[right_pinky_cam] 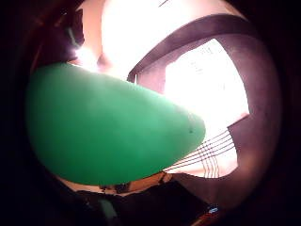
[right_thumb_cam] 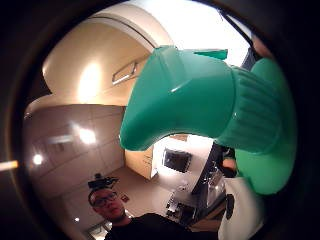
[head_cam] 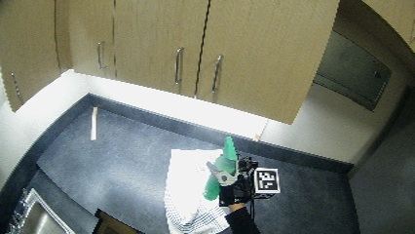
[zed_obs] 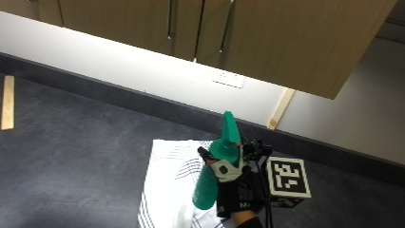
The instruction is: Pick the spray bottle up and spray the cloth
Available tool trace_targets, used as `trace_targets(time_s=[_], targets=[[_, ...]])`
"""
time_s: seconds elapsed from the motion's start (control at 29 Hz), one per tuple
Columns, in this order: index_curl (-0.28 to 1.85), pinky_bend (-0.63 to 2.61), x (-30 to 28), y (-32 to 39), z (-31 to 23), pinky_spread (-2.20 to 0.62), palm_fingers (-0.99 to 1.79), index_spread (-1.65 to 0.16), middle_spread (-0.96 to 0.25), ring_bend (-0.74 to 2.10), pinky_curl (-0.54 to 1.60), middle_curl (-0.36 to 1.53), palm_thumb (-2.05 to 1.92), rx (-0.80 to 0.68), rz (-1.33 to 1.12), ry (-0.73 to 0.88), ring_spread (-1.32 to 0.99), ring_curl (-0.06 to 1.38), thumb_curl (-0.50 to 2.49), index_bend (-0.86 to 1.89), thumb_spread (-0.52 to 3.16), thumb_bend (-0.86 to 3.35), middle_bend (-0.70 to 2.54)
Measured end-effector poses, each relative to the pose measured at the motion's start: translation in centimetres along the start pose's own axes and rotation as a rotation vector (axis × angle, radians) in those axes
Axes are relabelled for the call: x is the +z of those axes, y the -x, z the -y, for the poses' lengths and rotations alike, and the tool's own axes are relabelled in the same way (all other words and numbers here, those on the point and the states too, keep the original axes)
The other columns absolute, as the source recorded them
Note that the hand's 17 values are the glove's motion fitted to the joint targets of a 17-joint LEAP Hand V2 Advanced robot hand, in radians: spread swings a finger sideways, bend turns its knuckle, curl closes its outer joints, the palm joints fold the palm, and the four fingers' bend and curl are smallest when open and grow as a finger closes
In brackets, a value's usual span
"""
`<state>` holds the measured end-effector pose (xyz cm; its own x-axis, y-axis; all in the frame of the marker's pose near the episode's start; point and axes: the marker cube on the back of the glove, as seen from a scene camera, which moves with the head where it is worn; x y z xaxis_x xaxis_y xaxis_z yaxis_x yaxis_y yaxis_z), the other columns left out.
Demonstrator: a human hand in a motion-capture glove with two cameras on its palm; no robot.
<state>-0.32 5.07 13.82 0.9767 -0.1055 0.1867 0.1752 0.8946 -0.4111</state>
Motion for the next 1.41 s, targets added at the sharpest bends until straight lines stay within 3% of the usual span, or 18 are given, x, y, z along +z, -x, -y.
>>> trace_targets(time_s=[0.65,1.17,1.41], targets=[[0.39,0.22,8.3,1.0,2.7,0.04,0.86,-0.13,-0.01,0.38,0.43,0.54,1.11,-0.038,0.047,0.113,-0.06,0.47,0.7,0.15,0.69,-0.02,0.23],[0.43,0.11,5.6,-10.9,0.4,0.06,0.76,-0.14,-0.02,0.3,0.35,0.54,1.08,0.118,-0.013,0.106,-0.08,0.45,0.67,0.21,0.77,-0.02,0.28],[0.46,0.11,5.5,-12.4,-0.3,0.08,0.73,-0.15,-0.02,0.26,0.29,0.54,1.07,0.147,-0.037,0.109,-0.07,0.44,0.65,0.23,0.82,-0.02,0.3]])
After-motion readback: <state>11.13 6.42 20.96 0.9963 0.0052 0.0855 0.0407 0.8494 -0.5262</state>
